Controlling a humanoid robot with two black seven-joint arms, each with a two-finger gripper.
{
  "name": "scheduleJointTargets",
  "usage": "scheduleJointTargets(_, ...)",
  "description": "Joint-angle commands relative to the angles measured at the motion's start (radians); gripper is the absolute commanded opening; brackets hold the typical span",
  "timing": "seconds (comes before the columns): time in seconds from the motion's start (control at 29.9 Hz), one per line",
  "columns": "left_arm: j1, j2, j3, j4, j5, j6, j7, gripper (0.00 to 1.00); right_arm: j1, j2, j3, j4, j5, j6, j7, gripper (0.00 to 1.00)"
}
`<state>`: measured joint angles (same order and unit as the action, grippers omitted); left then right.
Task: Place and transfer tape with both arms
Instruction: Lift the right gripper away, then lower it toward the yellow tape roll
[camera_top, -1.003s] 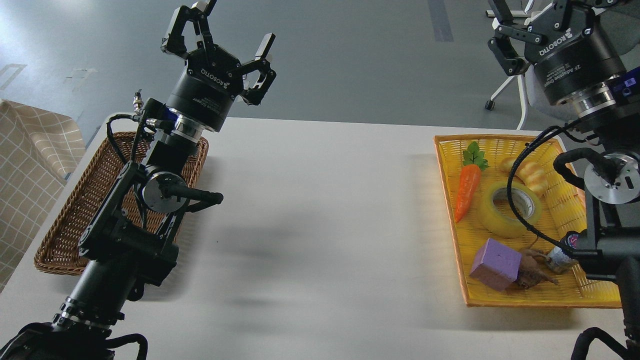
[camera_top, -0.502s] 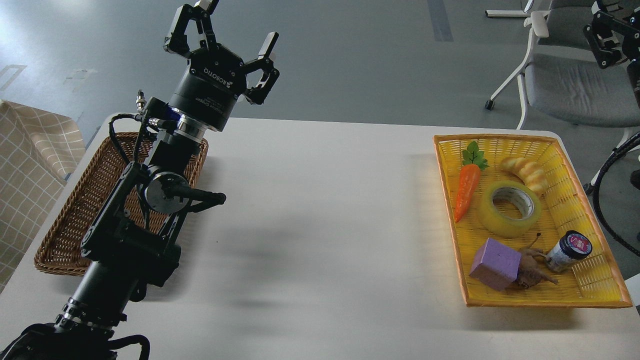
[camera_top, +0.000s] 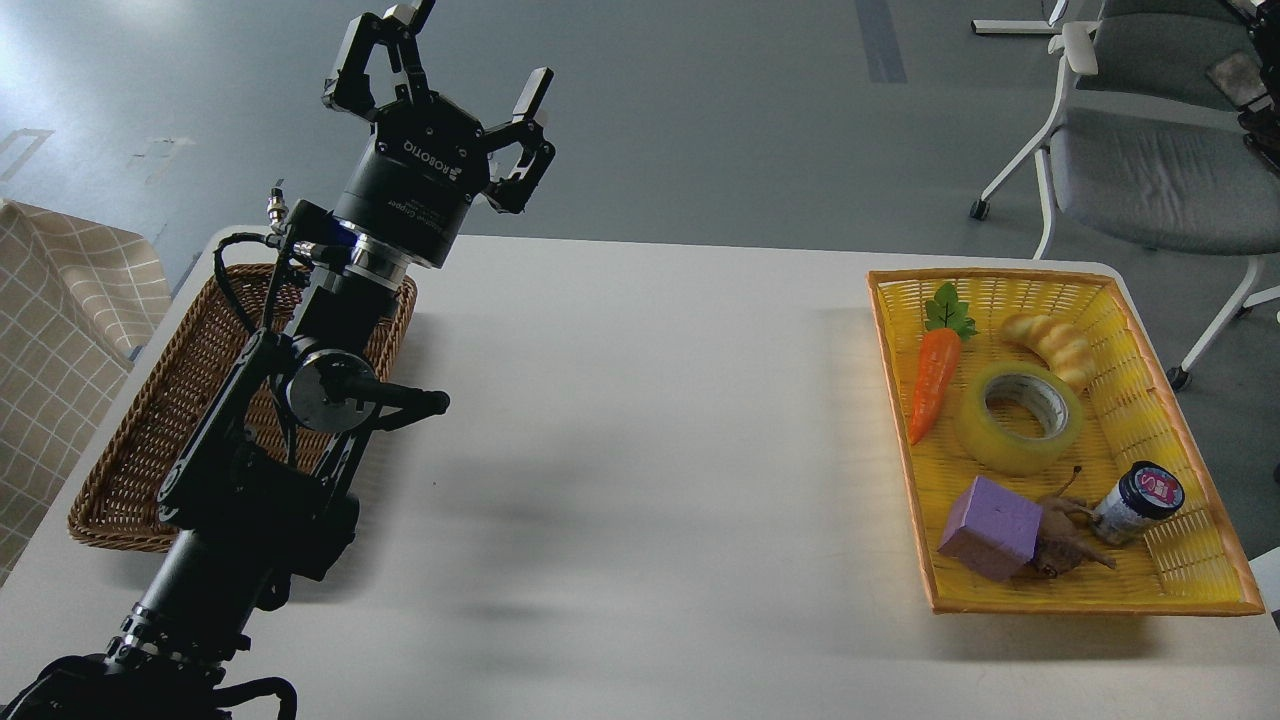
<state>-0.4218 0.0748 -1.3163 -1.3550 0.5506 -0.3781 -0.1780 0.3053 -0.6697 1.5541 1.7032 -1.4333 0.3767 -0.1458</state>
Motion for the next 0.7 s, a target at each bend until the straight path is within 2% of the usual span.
scheduleJointTargets(0.0, 0.009, -0.003, 0.003, 0.0, 0.002, -0.001, 0.0, 0.98, -0.006, -0.054, -0.112, 0.003, -0.185, 0.091, -0.014, 1.0)
scheduleJointTargets(0.1, 0.014, -0.004, 0.005, 0.0, 0.002, -0.001, 0.0, 0.98, -0.018, -0.068, -0.147, 0.0, -0.26, 0.112, -0.014, 1.0)
scheduleJointTargets(0.27, 0.017, -0.004, 0.005, 0.0, 0.002, -0.001, 0.002, 0.98, -0.055, -0.07, -0.239, -0.001, -0.626, 0.112, 0.0, 1.0)
scheduleJointTargets(0.37, 0.018, -0.004, 0.005, 0.0, 0.002, -0.001, 0.0, 0.98, -0.054, -0.068, -0.273, 0.0, -0.741, 0.112, 0.017, 1.0)
scheduleJointTargets(0.54, 0.028, 0.002, 0.005, 0.0, 0.002, -0.004, 0.0, 0.98, -0.04, -0.059, -0.285, -0.025, -0.748, 0.112, 0.034, 1.0)
scheduleJointTargets(0.6, 0.028, 0.002, 0.005, 0.0, 0.002, -0.004, 0.0, 0.98, -0.04, -0.016, -0.292, -0.031, -0.748, 0.112, 0.034, 0.99)
scheduleJointTargets(0.67, 0.029, 0.0, 0.005, 0.0, 0.002, -0.004, -0.001, 0.98, -0.055, 0.077, -0.293, -0.031, -0.748, 0.112, 0.032, 0.99)
